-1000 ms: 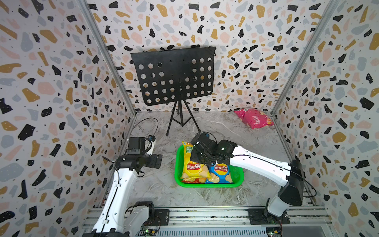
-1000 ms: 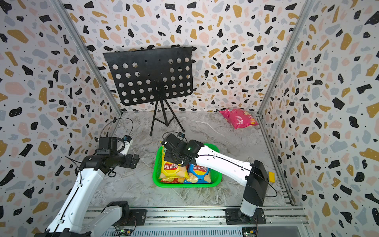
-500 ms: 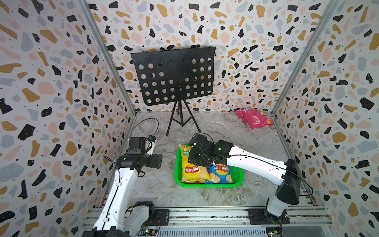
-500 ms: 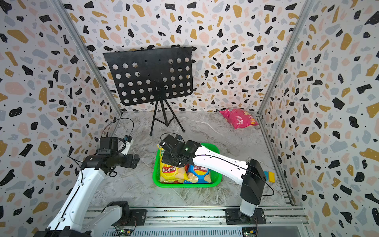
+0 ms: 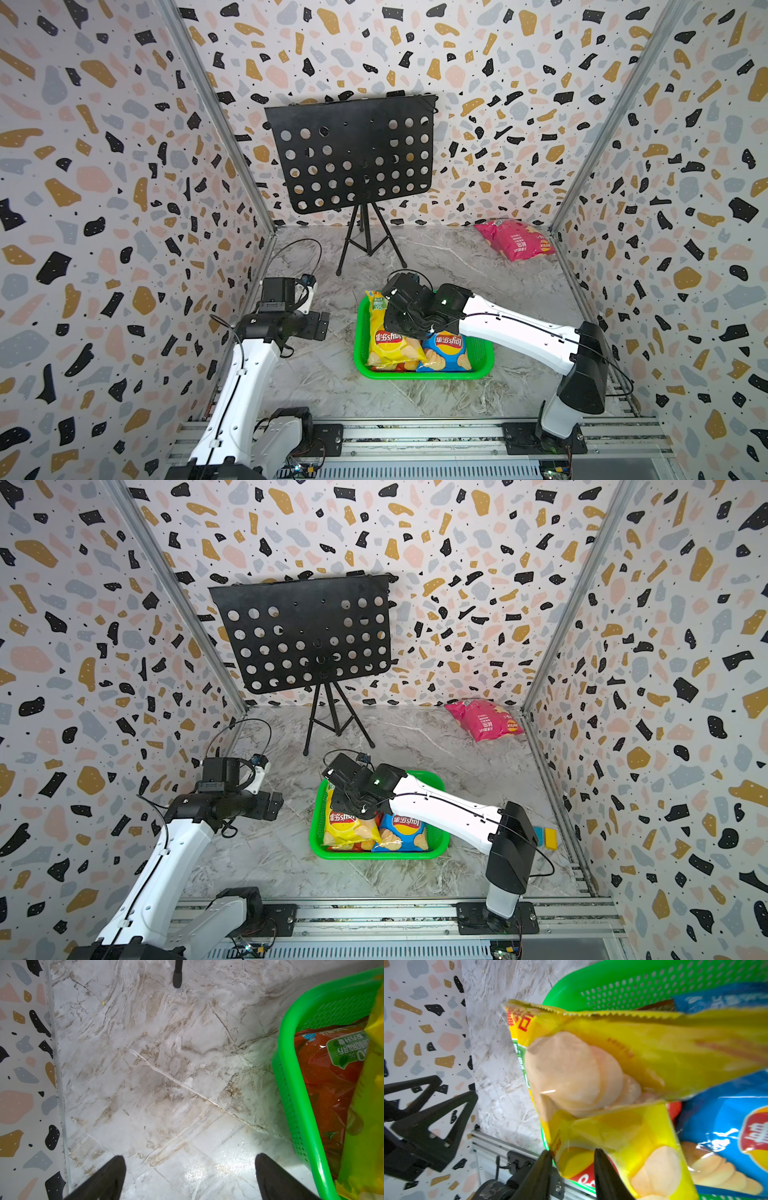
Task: Put the potato chips into the basket
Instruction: Place the potato chip in the basket.
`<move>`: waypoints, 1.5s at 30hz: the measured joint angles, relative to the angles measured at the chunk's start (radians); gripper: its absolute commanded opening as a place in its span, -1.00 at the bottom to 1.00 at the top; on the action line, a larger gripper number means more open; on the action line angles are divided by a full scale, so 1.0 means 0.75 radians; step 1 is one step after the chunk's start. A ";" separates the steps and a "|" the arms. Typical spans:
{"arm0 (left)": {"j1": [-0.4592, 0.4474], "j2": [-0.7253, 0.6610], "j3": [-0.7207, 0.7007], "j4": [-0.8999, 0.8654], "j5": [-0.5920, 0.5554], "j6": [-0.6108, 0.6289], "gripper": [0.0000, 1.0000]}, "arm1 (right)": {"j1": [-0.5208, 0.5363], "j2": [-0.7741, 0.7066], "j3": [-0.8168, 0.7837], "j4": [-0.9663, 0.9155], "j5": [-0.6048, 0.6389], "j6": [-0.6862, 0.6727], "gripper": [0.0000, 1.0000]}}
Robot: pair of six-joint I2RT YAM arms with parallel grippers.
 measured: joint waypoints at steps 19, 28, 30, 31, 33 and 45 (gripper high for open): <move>0.000 0.001 0.000 -0.001 0.037 0.006 1.00 | 0.001 0.175 0.438 -0.240 -0.120 -0.953 -0.07; 0.000 0.001 0.000 -0.001 0.040 0.007 1.00 | -0.002 0.336 0.449 -0.303 -0.074 -1.107 0.01; 0.000 0.002 -0.001 -0.001 0.040 0.007 1.00 | -0.006 0.349 0.437 -0.304 -0.068 -1.120 0.02; 0.000 0.002 0.000 -0.001 0.040 0.008 1.00 | -0.009 0.355 0.431 -0.303 -0.065 -1.124 0.02; 0.000 0.003 -0.001 -0.001 0.040 0.009 1.00 | -0.016 0.369 0.410 -0.299 -0.064 -1.130 0.04; 0.000 0.003 -0.005 -0.001 0.040 0.010 1.00 | -0.025 0.386 0.414 -0.275 -0.142 -1.166 0.26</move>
